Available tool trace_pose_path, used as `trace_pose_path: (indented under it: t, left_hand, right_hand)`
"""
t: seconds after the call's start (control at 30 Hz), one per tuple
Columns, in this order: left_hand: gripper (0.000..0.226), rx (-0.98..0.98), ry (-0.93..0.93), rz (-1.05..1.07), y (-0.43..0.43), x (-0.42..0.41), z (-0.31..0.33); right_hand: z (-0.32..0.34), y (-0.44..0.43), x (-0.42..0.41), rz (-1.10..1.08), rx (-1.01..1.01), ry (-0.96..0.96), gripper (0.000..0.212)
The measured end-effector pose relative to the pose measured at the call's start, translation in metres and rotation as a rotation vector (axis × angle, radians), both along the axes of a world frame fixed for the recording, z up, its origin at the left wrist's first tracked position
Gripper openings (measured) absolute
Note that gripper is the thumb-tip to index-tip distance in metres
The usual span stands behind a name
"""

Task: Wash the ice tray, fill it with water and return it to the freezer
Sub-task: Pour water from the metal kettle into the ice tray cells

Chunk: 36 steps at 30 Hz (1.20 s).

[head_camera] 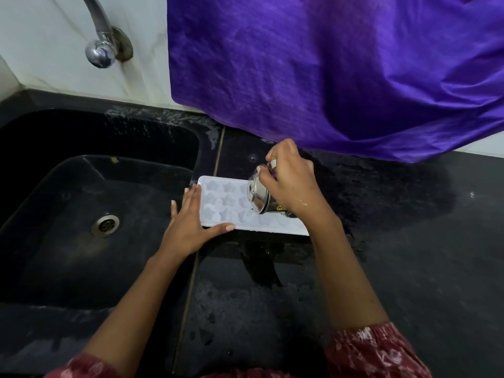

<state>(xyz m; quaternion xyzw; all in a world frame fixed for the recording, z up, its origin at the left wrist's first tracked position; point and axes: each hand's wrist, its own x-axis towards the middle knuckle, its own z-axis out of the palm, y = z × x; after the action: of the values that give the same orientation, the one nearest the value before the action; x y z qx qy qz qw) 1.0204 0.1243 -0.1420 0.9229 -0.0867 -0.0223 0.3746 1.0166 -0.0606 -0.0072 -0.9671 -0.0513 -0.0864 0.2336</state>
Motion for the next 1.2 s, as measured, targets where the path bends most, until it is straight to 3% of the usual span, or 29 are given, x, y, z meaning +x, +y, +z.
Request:
trace_pose_path:
  t: [0.63, 0.8, 0.97, 1.2]
  left_hand:
    - [0.122, 0.010, 0.011, -0.007, 0.0001, 0.0005, 0.0006]
    - [0.133, 0.003, 0.010, -0.015, 0.0009, 0.0016, -0.0003]
    - [0.122, 0.006, 0.008, -0.010, 0.0003, 0.0002, 0.0012]
    - [0.131, 0.004, 0.006, -0.014, 0.0002, 0.0004, 0.0016]
  right_hand:
    - [0.0029, -0.0002, 0.0020, 0.028, -0.027, -0.035, 0.018]
    - [0.0020, -0.0002, 0.0016, 0.030, -0.027, -0.038, 0.017]
    - [-0.0009, -0.0011, 0.0013, 0.022, -0.010, -0.024, 0.018]
    - [-0.0042, -0.0084, 0.0026, -0.046, 0.186, 0.004, 0.019]
